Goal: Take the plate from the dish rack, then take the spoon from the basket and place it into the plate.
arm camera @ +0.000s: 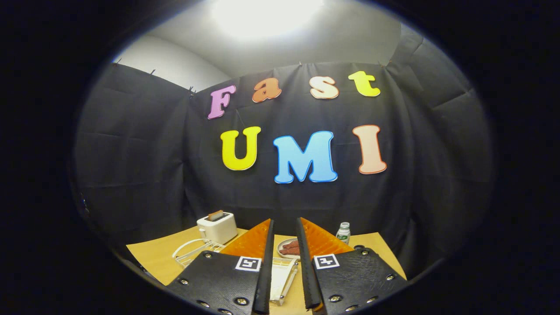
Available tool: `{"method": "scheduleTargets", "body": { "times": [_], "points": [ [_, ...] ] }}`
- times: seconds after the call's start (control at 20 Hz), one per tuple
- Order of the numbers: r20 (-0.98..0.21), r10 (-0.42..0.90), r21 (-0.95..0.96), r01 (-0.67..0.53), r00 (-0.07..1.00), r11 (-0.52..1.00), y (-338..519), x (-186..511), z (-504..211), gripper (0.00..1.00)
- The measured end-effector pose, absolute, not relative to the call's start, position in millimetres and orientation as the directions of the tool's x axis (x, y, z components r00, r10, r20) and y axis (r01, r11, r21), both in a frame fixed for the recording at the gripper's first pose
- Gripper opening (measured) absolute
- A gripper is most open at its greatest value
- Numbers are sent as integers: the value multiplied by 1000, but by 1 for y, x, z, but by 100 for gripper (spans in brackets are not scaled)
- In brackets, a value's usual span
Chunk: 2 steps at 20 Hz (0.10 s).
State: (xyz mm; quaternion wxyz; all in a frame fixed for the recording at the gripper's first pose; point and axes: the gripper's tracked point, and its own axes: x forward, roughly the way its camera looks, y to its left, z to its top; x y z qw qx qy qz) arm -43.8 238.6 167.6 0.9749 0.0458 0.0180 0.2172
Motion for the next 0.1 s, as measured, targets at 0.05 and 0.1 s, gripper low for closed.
{"method": "scheduleTargets", "body": {
  "times": [0.05, 0.1],
  "points": [
    [-10, 403, 83, -401, 915, 912, 229, -38, 173, 29],
    [-8, 383, 73, -381, 924, 922, 220, -33, 177, 29]
  ]
}}
